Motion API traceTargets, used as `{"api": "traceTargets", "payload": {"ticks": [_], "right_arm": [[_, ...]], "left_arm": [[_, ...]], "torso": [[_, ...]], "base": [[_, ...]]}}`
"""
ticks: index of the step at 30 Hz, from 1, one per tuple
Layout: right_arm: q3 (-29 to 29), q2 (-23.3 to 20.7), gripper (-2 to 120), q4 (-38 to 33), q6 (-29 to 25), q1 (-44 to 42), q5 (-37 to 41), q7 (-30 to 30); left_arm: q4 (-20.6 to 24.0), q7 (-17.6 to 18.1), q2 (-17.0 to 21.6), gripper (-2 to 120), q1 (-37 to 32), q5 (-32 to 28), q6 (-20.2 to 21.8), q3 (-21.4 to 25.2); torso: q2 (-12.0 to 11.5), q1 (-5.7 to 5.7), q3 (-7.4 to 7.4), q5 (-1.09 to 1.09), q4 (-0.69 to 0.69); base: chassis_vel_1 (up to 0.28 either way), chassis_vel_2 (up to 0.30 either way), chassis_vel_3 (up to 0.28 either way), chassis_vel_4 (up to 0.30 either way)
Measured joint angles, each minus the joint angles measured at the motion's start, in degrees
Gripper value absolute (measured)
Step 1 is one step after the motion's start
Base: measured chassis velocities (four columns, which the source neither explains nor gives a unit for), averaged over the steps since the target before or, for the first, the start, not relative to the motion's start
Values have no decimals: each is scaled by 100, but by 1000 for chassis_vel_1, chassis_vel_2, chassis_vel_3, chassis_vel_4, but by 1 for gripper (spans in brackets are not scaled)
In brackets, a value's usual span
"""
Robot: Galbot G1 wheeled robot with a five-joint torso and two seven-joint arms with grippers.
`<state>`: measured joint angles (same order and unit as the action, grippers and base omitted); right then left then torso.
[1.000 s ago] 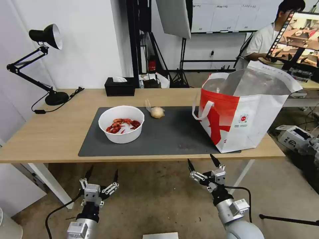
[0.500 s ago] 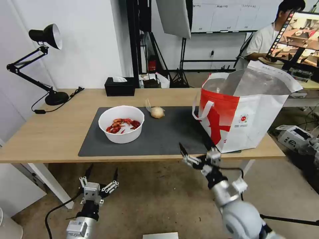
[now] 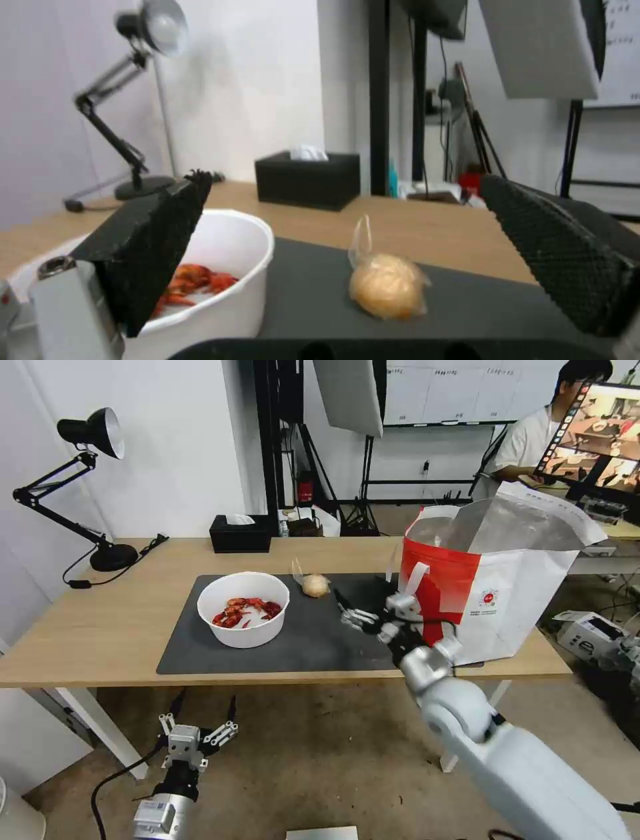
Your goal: Pick up the trash from the table and place it into the takeout bag.
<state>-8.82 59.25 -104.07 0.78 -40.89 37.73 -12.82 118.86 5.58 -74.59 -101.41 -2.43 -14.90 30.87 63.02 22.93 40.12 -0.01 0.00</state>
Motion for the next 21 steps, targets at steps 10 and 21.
{"api": "traceTargets", "payload": {"ticks": [10,21], "right_arm": [[-790,1027,100,1959,946,1591,6,-817],[-798,2303,100,4349,1111,2455,-149,-634]], "left_arm": [[-48,2,23,100,-25,-69,3,87],[-107,2,79,100,-50,-81,-8,106]], "torso": [[0,0,0,-1,-1],[0,0,0,0,0]], "base": [[0,0,0,0],[0,0,0,0]]}}
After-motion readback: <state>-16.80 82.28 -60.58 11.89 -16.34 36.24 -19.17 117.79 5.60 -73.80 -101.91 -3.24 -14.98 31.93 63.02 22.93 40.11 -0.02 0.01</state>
